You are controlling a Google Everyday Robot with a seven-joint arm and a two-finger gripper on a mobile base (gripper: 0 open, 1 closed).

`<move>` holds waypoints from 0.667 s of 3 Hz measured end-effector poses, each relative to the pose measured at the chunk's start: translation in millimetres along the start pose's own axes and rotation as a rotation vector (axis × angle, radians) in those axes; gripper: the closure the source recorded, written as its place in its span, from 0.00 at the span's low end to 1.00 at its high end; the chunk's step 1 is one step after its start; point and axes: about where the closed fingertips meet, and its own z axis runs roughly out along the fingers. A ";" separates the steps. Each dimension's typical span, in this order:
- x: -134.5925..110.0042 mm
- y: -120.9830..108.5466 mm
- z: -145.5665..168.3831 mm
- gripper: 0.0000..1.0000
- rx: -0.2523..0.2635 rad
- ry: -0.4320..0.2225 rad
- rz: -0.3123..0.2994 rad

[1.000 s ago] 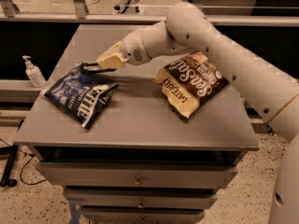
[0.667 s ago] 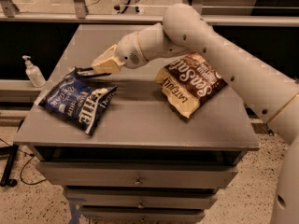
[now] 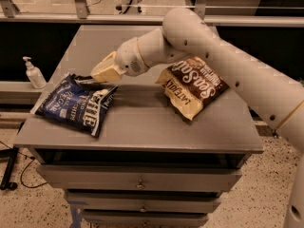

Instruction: Move rxbar chocolate near blue chip bag

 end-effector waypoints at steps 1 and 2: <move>1.4 0.8 -1.1 0.59 0.013 0.023 -0.042; 2.5 -5.3 -6.5 0.35 0.033 0.052 -0.082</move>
Offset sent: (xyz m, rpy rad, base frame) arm 0.0156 -0.0194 0.0056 -0.0885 -0.1449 -0.0122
